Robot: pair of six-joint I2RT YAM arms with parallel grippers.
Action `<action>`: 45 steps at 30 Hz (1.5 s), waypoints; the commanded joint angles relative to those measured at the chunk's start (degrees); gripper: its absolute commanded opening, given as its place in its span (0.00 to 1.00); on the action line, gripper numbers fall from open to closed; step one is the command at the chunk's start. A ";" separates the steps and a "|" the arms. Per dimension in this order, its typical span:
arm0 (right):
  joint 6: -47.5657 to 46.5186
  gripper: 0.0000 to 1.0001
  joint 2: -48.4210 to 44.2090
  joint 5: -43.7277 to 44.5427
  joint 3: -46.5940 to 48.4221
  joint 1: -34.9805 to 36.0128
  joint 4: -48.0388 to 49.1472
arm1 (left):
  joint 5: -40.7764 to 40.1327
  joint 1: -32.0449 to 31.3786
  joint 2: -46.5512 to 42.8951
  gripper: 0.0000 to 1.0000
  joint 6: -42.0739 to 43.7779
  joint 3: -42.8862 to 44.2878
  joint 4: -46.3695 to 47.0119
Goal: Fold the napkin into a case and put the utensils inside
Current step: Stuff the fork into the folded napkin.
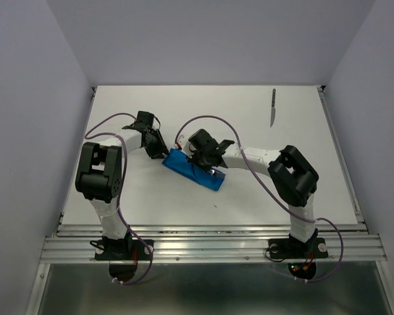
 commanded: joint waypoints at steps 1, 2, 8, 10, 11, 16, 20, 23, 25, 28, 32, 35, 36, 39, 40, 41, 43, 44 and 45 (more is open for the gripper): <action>0.80 0.01 1.18 -1.21 3.50 0.53 1.95 | 0.83 -0.40 0.26 0.40 0.55 2.29 0.21; 0.88 0.01 1.44 -1.29 3.68 0.53 1.95 | 0.83 -0.40 0.26 0.40 0.55 2.38 0.21; 1.15 0.01 2.41 -1.47 5.26 0.53 2.12 | 0.92 -0.49 0.52 0.40 0.55 2.56 0.21; 1.15 0.01 2.85 -1.56 5.79 0.53 2.03 | 0.92 -0.40 0.44 0.40 0.55 2.64 0.21; 1.06 0.01 2.94 -1.73 5.88 0.53 2.03 | 0.83 -0.40 0.52 0.40 0.55 2.56 0.21; 0.53 0.01 3.38 -1.82 6.23 0.53 2.38 | 1.00 -0.49 0.70 0.40 0.55 2.47 0.39; 0.18 0.01 3.73 -1.91 6.84 0.53 2.47 | 1.00 -0.58 0.61 0.40 0.55 2.47 0.30; -0.17 0.01 3.99 -1.82 7.11 0.53 2.56 | 1.00 -0.49 0.52 0.40 0.55 2.38 0.39; -0.43 0.01 4.26 -1.82 7.37 0.53 2.65 | 1.00 -0.49 0.52 0.40 0.63 2.38 0.39; -0.87 0.01 4.43 -1.82 7.90 0.53 2.65 | 1.00 -0.49 0.61 0.40 0.72 2.47 0.22; -1.40 0.02 4.78 -2.00 8.07 0.53 2.65 | 1.09 -0.49 0.52 0.40 0.72 2.38 0.30; -1.49 0.03 5.22 -2.08 8.25 0.53 2.65 | 1.09 -0.49 0.61 0.40 0.72 2.38 0.30; -1.40 0.04 5.31 -2.09 8.34 0.53 2.65 | 1.09 -0.49 0.61 0.40 0.72 2.38 0.30; -1.14 0.11 5.31 -1.04 8.34 0.53 2.65 | 1.09 -0.49 0.61 0.40 0.72 2.47 0.30; -1.05 0.14 5.22 -0.60 8.34 0.53 2.65 | 1.09 -0.49 0.52 0.40 0.81 2.47 0.22; -0.96 0.16 5.14 -0.24 8.25 0.53 2.65 | 1.09 -0.49 0.61 0.40 0.81 2.38 0.21; -0.70 0.22 4.52 1.25 7.99 0.53 2.65 | 1.09 -0.49 0.52 0.40 0.81 2.55 0.13; -0.52 0.25 4.17 1.69 7.81 0.53 2.74 | 1.09 -0.49 0.44 0.40 0.81 2.47 0.13; -0.26 0.28 3.47 2.13 7.72 0.53 2.82 | 1.09 -0.49 0.44 0.40 0.81 2.55 0.13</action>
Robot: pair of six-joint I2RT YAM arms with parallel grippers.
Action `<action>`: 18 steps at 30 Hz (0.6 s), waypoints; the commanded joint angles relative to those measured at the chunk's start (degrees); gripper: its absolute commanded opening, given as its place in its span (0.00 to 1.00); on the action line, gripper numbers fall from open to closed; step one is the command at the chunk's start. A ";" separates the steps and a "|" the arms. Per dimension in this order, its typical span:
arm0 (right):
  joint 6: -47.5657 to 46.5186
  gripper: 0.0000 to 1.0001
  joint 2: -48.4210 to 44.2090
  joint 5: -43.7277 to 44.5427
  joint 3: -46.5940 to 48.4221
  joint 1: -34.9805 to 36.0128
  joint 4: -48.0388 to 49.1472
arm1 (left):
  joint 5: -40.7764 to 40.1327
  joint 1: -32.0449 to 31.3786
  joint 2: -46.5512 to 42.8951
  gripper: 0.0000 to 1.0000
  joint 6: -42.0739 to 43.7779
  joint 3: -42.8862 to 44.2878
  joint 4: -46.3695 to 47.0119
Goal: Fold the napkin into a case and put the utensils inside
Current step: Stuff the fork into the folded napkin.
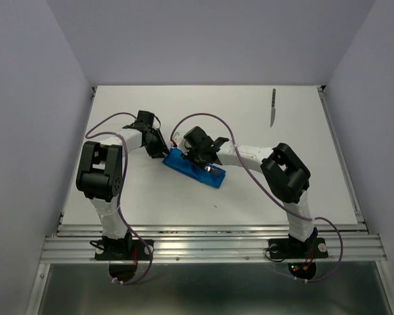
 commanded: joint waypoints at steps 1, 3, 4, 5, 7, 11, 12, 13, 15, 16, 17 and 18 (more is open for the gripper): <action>0.46 0.33 -1.95 3.11 1.52 0.53 2.50 | 0.92 -0.40 -0.53 0.40 0.81 1.90 -0.33; 0.64 0.36 -2.75 3.74 1.16 0.53 2.59 | 1.01 -0.40 -0.61 0.40 0.81 1.99 -0.33; 0.73 0.39 -3.44 4.52 0.64 0.53 2.67 | 1.01 -0.40 -0.70 0.40 0.81 1.99 -0.42; 0.73 0.41 -3.89 4.88 0.46 0.53 2.67 | 0.92 -0.40 -0.79 0.40 0.90 1.90 -0.42; 0.82 0.45 -4.59 6.01 0.02 0.53 2.67 | 1.00 -0.40 -0.70 0.40 0.98 1.90 -0.42; 1.17 0.51 -7.05 7.16 -1.56 0.53 2.67 | 0.92 -0.40 -0.35 0.40 1.25 2.51 -0.77; 1.25 0.51 -7.49 7.42 -1.74 0.53 2.67 | 1.00 -0.40 -0.44 0.40 1.25 2.51 -0.77; 1.34 0.53 -8.02 7.95 -1.91 0.53 2.85 | 1.01 -0.40 -0.44 0.40 1.25 2.51 -0.77; 2.04 0.53 -9.42 8.22 -2.18 0.53 2.76 | 1.09 -0.40 -0.53 0.40 1.34 2.60 -0.86; 2.22 0.53 -9.95 7.96 -2.26 0.53 2.76 | 1.09 -0.40 -0.70 0.40 1.42 2.69 -1.12; 2.48 0.54 -10.48 7.87 -2.44 -0.17 2.85 | 1.09 -0.40 -0.88 0.40 1.69 2.78 -1.12; 2.75 0.54 -11.61 7.87 -2.61 -0.70 2.94 | 1.01 -0.40 -1.14 0.40 1.69 2.95 -1.38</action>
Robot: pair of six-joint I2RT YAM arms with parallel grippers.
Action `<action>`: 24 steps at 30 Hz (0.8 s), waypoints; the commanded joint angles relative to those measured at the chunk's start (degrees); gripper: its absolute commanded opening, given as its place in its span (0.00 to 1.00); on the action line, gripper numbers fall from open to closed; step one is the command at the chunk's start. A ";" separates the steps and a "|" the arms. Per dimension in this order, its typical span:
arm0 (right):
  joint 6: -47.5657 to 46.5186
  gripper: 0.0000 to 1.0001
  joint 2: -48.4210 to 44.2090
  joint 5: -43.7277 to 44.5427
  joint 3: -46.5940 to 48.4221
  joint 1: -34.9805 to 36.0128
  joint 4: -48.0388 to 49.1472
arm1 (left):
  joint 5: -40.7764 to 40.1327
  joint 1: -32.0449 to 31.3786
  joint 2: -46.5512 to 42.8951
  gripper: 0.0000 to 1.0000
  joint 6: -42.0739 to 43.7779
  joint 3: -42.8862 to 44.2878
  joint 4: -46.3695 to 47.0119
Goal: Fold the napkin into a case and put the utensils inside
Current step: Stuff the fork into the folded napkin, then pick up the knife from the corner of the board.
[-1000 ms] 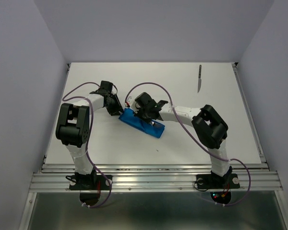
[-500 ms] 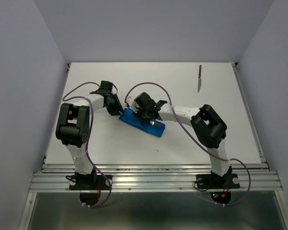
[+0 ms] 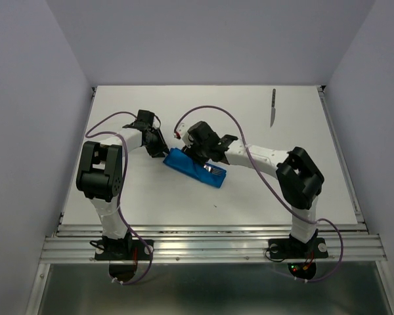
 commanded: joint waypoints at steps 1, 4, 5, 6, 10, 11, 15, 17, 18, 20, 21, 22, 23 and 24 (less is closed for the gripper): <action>1.65 0.55 -5.06 1.79 -0.69 -0.81 2.50 | 0.70 -0.38 -1.40 0.40 1.53 2.54 -1.26; 3.24 0.57 -7.00 2.40 -0.96 -3.79 2.76 | 0.35 -0.38 -2.46 0.40 2.15 2.98 -1.78; 3.85 0.59 -7.35 3.10 -0.87 -4.58 2.76 | 0.35 -0.38 -2.90 0.40 2.41 3.07 -1.87; 5.25 0.60 -7.79 3.98 -0.78 -5.55 2.76 | -0.61 -0.38 -3.86 0.40 2.68 3.24 -2.31; 12.63 0.66 -8.50 9.34 -0.26 -13.27 2.76 | -3.95 -0.38 -5.97 0.40 2.94 4.03 -4.33; 14.73 0.69 -8.67 9.79 -0.26 -17.56 2.76 | -4.57 -0.29 -6.50 0.40 2.94 4.12 -4.59; 27.22 0.83 -8.41 11.20 -0.34 -28.83 2.76 | -6.51 -0.03 -9.49 0.40 2.85 4.38 -6.35; 28.90 0.86 -6.75 11.98 0.44 -32.09 2.68 | -6.51 -0.03 -11.76 0.40 3.12 4.38 -6.79; 29.69 0.86 -5.96 12.95 1.67 -34.71 2.76 | -6.51 -0.03 -12.56 0.40 3.03 4.12 -6.79; 30.66 0.87 -3.85 13.31 3.51 -37.19 2.68 | -6.51 -0.03 -14.23 0.41 2.94 4.12 -7.06; 31.36 0.87 -1.32 13.05 4.65 -38.33 2.76 | -6.33 -0.03 -15.54 0.41 2.86 4.12 -7.32; 31.71 0.87 0.10 12.43 7.19 -40.25 2.68 | -6.25 -0.03 -16.25 0.41 2.85 4.29 -7.50; 31.80 0.87 1.51 11.99 8.78 -41.06 2.76 | -6.24 -0.03 -17.30 0.41 2.85 4.47 -7.93; 31.80 0.87 3.09 11.38 10.45 -41.76 2.76 | -6.24 -0.03 -17.75 0.41 2.94 4.56 -8.11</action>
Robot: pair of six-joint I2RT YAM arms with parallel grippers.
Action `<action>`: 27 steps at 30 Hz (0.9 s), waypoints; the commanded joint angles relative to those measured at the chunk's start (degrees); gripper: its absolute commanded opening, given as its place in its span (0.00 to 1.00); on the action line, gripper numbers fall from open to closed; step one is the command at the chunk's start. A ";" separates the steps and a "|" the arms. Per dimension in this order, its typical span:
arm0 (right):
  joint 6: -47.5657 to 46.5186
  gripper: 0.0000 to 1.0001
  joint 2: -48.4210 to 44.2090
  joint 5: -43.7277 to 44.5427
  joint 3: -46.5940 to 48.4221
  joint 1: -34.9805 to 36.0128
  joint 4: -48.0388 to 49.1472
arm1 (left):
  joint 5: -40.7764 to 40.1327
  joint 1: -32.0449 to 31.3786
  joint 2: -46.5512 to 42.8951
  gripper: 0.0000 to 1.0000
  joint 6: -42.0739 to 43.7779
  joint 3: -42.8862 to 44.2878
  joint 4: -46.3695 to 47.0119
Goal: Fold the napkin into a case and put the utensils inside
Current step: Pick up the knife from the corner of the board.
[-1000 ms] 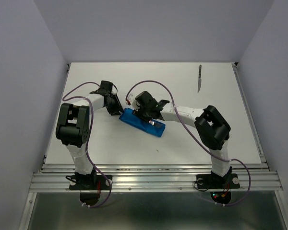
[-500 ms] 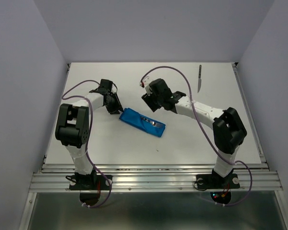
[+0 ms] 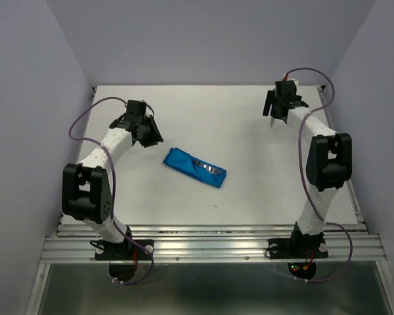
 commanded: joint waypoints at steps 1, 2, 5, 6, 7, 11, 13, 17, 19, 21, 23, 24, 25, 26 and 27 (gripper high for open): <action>3.11 0.87 7.85 -1.00 8.05 -1.64 2.13 | -0.69 -0.05 -4.94 0.41 0.89 2.96 -2.08; 2.58 0.87 9.72 -0.57 12.08 -2.16 2.04 | -0.52 -0.05 -5.73 0.41 0.89 3.05 -2.17; 0.65 0.88 16.66 0.67 20.07 -2.69 2.04 | 0.10 -0.05 -6.44 0.41 0.62 3.41 -2.17; 0.38 0.88 18.33 0.67 22.11 -2.70 2.04 | 0.19 -0.05 -6.53 0.41 0.54 3.49 -2.17; 0.29 0.88 19.91 0.76 24.05 -3.22 2.04 | 0.19 -0.05 -6.62 0.41 0.54 3.49 -2.08; 0.38 0.88 27.12 0.49 33.28 -3.75 2.39 | 0.10 -0.05 -5.57 0.41 0.97 3.76 -2.17; -0.14 0.87 31.43 -0.03 38.62 -4.28 2.39 | -0.07 -0.05 -4.25 0.41 1.41 4.19 -2.52; -0.41 0.82 37.67 -0.82 45.24 -4.28 2.39 | -0.16 -0.05 -2.05 0.41 2.03 5.34 -3.22; -0.41 0.81 40.57 -1.00 47.17 -4.28 2.39 | -0.25 -0.05 -1.08 0.41 2.20 6.04 -3.49; -0.06 0.79 42.16 -1.35 49.29 -4.80 2.57 | -0.60 -0.05 -0.38 0.41 2.56 6.48 -3.92; 0.03 0.73 44.09 -2.40 50.95 -4.81 2.66 | -0.95 -0.05 0.15 0.41 2.73 7.27 -4.28; -0.15 0.70 44.62 -2.75 51.31 -4.81 2.74 | -1.04 -0.14 0.32 0.41 2.82 7.71 -4.36; -0.15 0.67 45.32 -3.19 51.58 -4.81 2.75 | -1.04 -0.05 0.50 0.41 2.91 7.89 -4.37; -0.15 0.58 45.33 -3.72 51.32 -4.81 2.66 | -1.04 -0.05 0.85 0.41 2.91 8.06 -4.37; -0.15 0.55 45.24 -3.99 50.88 -4.81 2.74 | -0.96 -0.05 1.03 0.41 2.73 8.32 -4.28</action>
